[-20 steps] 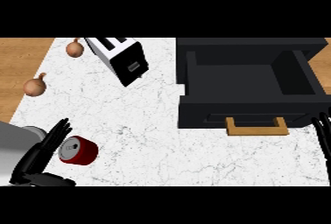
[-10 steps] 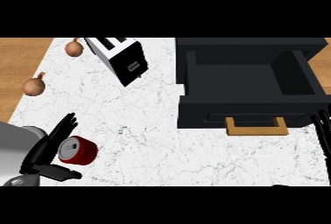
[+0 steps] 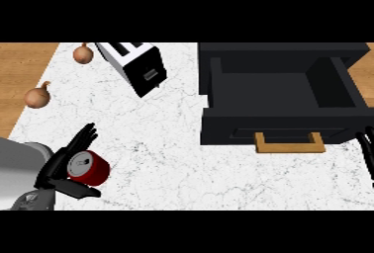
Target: Pick up the can, place it into the drawer and close the drawer
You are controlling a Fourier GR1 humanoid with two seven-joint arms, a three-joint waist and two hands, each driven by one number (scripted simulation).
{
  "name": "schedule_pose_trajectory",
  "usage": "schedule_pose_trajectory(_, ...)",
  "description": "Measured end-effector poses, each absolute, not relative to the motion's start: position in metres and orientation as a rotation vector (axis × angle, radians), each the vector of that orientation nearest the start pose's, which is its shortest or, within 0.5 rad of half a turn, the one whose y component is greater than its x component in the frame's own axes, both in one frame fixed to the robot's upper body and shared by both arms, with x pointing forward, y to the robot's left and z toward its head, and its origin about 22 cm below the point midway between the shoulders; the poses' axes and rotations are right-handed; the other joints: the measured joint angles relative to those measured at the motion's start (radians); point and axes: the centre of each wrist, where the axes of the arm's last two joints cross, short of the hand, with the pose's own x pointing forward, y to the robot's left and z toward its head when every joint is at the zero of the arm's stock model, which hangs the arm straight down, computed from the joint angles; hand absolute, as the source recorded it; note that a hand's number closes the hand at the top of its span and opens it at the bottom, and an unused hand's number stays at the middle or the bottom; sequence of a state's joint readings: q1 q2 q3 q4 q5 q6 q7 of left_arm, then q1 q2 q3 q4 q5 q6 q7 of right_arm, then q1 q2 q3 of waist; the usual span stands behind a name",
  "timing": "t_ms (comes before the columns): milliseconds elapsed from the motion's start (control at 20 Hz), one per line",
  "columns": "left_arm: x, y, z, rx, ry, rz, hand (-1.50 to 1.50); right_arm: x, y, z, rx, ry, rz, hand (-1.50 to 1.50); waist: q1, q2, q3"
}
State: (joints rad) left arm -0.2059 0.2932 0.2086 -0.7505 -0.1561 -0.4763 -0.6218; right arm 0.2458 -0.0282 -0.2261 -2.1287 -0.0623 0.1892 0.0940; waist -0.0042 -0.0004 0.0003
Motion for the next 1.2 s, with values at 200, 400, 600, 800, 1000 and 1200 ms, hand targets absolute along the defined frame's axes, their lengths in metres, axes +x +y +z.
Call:
schedule_pose_trajectory(200, 0.246, 0.351, -0.104, -0.181, -1.516, -0.324, -1.50, 0.158, -0.296, 0.089, -0.171, -1.802, 0.007, -1.50, 0.000, 0.000, 0.000)
schedule_pose_trajectory(400, 0.252, 0.344, -0.101, -0.207, -1.522, -0.329, 1.50, 0.155, -0.297, 0.089, -0.169, -1.806, 0.007, -1.50, 0.000, 0.000, 0.000)
schedule_pose_trajectory(600, 0.253, 0.334, -0.099, -0.246, -1.537, -0.325, 1.50, 0.147, -0.299, 0.092, -0.168, -1.810, -0.008, -1.50, 0.000, -0.001, 0.000)
schedule_pose_trajectory(800, 0.255, 0.321, -0.097, -0.305, -1.534, -0.314, 1.50, 0.151, -0.297, 0.093, -0.163, -1.811, -0.018, -1.50, 0.001, -0.001, 0.000)
schedule_pose_trajectory(1000, 0.253, 0.315, -0.086, -0.357, -1.548, -0.317, 1.50, 0.149, -0.301, 0.093, -0.167, -1.813, -0.020, -1.50, 0.003, -0.001, 0.000)
schedule_pose_trajectory(1200, 0.258, 0.309, -0.080, -0.255, -1.593, -0.179, 1.50, 0.149, -0.299, 0.094, -0.167, -1.813, -0.022, -1.50, 0.004, -0.001, 0.000)
